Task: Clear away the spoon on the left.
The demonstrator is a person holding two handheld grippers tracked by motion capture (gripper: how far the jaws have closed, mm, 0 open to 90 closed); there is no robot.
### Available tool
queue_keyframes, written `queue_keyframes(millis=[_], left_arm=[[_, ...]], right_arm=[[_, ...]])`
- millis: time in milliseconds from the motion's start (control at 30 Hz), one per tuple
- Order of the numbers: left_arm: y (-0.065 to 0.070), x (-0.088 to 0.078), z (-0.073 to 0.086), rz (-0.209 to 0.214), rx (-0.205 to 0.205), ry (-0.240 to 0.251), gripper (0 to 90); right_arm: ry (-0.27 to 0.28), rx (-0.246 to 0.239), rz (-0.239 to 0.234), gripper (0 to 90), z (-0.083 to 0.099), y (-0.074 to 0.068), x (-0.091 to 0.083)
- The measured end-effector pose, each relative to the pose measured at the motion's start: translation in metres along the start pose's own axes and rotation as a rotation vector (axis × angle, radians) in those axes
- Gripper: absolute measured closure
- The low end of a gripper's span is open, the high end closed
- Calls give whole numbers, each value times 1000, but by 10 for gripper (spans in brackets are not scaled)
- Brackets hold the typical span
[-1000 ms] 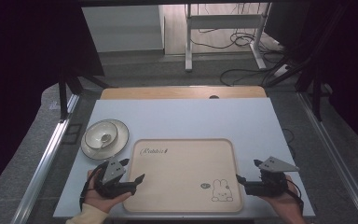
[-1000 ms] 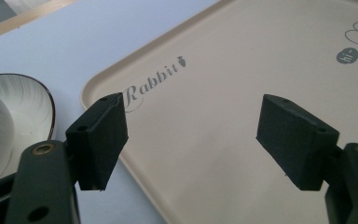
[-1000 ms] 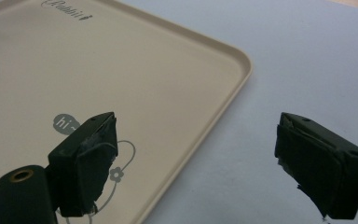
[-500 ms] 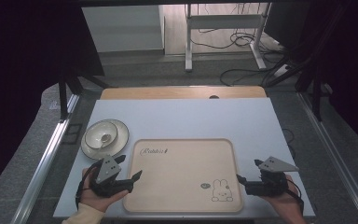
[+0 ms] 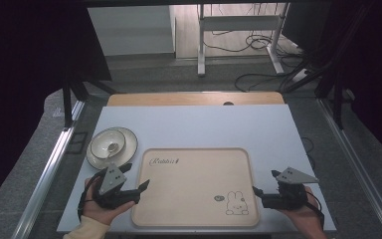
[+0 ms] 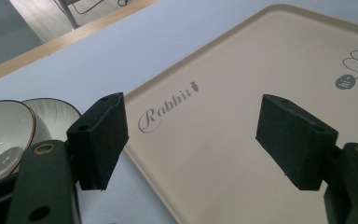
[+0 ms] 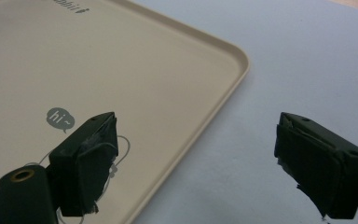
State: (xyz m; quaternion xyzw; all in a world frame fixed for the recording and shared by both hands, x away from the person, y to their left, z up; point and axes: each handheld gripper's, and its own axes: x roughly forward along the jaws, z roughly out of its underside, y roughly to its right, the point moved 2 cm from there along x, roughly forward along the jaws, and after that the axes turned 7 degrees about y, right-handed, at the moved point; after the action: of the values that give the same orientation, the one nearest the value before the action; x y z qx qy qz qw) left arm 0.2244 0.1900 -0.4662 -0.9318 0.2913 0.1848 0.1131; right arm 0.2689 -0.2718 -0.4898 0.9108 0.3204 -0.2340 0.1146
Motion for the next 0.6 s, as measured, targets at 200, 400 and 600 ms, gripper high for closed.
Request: queue_keyframes(millis=[200, 400, 600], left_arm=[[-5, -4, -2, -12, -6, 10, 251], [-11, -10, -4, -29, -19, 24, 252], [-17, -14, -9, -41, -30, 34, 251]], right_arm=[[-1, -2, 0, 137, 0, 0, 0], [-2, -4, 2, 138, 0, 0, 1], [-2, -10, 5, 139, 0, 0, 1]])
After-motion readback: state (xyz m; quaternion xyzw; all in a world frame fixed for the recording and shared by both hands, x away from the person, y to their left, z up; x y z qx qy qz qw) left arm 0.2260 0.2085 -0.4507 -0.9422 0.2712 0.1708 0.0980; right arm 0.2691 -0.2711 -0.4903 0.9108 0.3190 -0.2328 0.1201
